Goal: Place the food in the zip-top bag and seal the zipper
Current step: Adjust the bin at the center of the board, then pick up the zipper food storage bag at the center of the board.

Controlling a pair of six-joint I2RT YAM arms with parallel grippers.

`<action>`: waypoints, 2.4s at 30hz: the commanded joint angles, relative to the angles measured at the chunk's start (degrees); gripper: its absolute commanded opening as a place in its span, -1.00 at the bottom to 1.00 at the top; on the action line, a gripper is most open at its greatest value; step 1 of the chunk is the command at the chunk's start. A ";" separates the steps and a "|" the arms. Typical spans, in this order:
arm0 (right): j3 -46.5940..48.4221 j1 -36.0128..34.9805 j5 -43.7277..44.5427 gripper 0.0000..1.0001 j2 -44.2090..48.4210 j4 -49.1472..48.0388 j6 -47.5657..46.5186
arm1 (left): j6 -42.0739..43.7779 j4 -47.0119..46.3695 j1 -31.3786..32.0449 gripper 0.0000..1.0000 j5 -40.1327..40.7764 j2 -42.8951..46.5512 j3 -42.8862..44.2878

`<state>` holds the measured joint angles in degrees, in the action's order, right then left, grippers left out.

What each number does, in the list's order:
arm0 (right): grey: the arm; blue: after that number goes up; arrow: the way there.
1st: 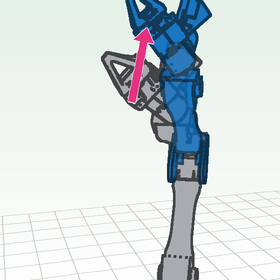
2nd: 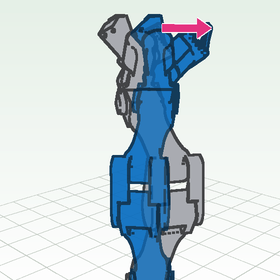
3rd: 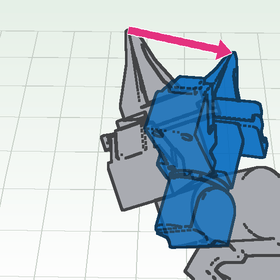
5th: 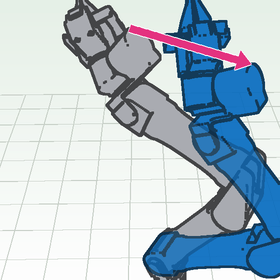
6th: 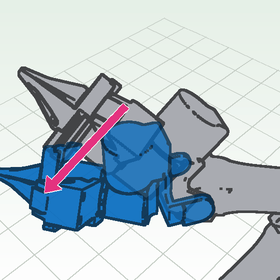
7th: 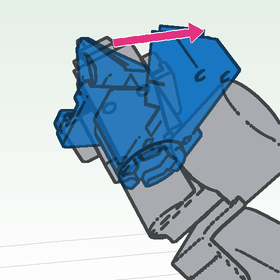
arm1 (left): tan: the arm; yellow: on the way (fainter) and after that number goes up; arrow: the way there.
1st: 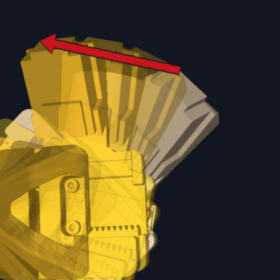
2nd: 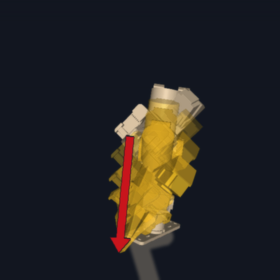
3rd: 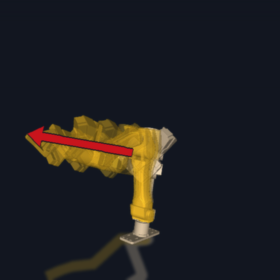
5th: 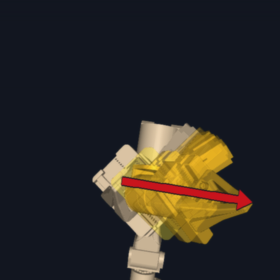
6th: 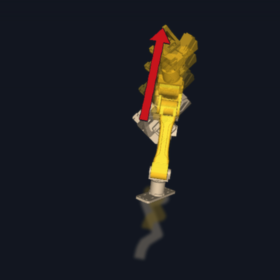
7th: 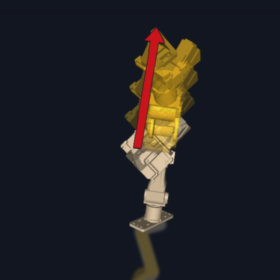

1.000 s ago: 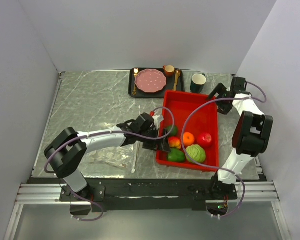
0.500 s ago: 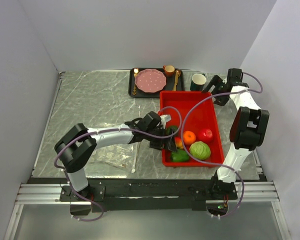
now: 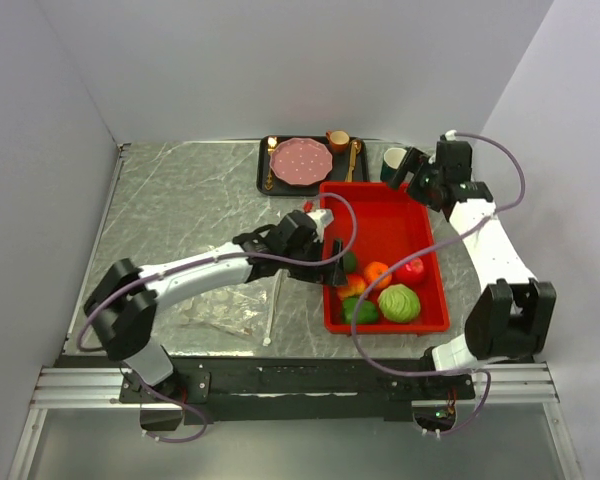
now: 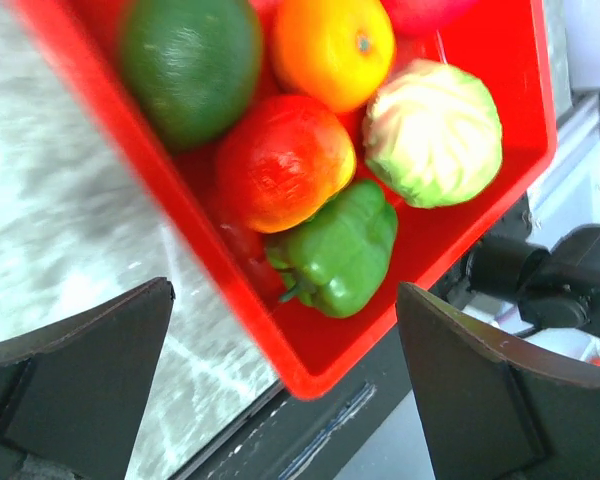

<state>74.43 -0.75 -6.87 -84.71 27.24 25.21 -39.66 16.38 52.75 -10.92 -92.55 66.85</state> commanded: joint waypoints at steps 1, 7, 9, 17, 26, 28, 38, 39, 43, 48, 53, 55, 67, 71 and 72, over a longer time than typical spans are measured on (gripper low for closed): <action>-4.29 -2.14 3.53 1.00 5.86 0.70 0.27 | 0.11 9.17 -0.10 0.99 15.28 7.37 1.96; -10.00 -3.73 2.39 1.00 13.68 0.18 3.08 | -3.76 17.63 -1.94 0.99 30.77 12.31 -2.68; -11.85 -4.17 1.78 1.00 15.71 0.00 4.05 | -4.02 18.24 -2.13 0.99 32.18 12.40 -4.52; -15.02 -5.14 1.25 1.00 19.75 1.23 5.11 | -7.54 21.67 -2.21 0.69 37.02 8.36 -6.65; -17.30 -5.22 -0.51 1.00 20.63 0.44 5.55 | -7.19 23.96 -1.43 0.41 37.20 0.81 -2.44; -17.57 -5.22 -0.94 1.00 20.20 0.00 5.55 | -6.84 25.01 -0.29 0.33 37.55 -0.34 -0.85; -18.36 -5.22 -0.78 0.97 20.11 -0.44 5.29 | -9.47 25.02 2.09 0.13 37.29 -2.81 2.06; -18.36 -5.22 -0.60 0.96 20.28 -0.35 5.11 | -9.21 24.14 2.18 0.13 36.68 -2.46 1.62; -19.06 -5.22 0.11 0.80 21.33 -0.53 5.11 | -9.47 23.25 2.09 -0.05 34.74 -3.68 1.70; -19.33 -5.22 0.54 0.80 21.78 -0.35 5.20 | -10.61 22.90 2.09 -0.15 34.12 -6.15 1.36; -19.41 -5.13 0.81 0.83 21.60 0.26 4.67 | -12.46 23.17 2.18 -0.17 35.96 -6.50 0.65; -19.59 -5.13 0.98 0.84 21.51 0.27 4.67 | -12.37 23.43 2.18 -0.16 37.02 -6.06 0.47; -19.50 -5.13 1.16 0.85 22.04 1.06 4.41 | -13.95 22.20 2.18 -0.27 38.95 -5.62 -2.34; -19.50 -5.13 1.16 0.86 21.87 1.06 4.50 | -14.48 22.03 2.27 -0.31 39.13 -7.02 -1.99; -19.59 -5.13 1.07 0.86 21.86 1.14 4.41 | -14.48 22.03 2.18 -0.35 39.22 -7.20 -1.90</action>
<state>55.02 -5.50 -6.63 -64.40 28.73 30.35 -52.73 39.62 54.81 26.81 -99.37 64.58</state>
